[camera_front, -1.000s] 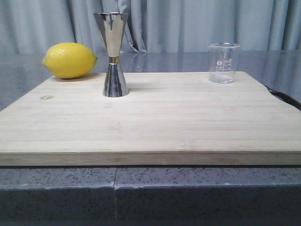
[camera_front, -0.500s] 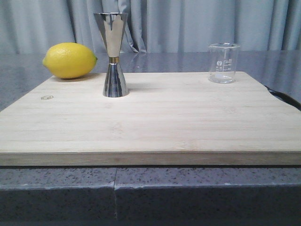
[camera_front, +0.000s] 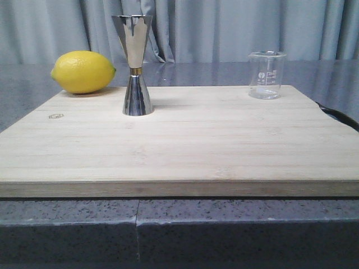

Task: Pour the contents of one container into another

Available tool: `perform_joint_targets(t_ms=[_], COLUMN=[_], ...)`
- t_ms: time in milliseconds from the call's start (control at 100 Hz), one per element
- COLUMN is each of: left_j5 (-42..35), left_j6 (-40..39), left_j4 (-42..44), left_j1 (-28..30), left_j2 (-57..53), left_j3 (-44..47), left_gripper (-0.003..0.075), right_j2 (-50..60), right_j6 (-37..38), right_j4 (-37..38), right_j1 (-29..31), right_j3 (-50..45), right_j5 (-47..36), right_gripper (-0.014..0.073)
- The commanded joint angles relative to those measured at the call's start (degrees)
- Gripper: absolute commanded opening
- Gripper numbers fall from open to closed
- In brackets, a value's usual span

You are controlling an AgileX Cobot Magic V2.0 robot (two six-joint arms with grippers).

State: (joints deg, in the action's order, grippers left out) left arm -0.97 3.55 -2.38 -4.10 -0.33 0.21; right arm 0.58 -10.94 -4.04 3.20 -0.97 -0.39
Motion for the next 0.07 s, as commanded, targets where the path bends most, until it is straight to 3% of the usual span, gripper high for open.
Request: perform_joint_targets(t_ms=[0,60], left_j5=[-4.7,-4.7], left_j6=[-0.4,-0.4], left_j4=[-0.4,-0.4], left_j1=[0.1,0.1], left_j2=[-1.5,-1.5], left_j3=[0.3,0.3], left_gripper=[-0.0019,-0.0019], right_j2=[1.2,1.2], right_j6=[-0.6,-0.6], right_j4=[-0.1,-0.1], right_j1=[-0.2,-0.2], right_j3=[-1.4,-1.4], right_j5=[-5.0,-5.0], right_gripper=[-0.0071,-0.0071])
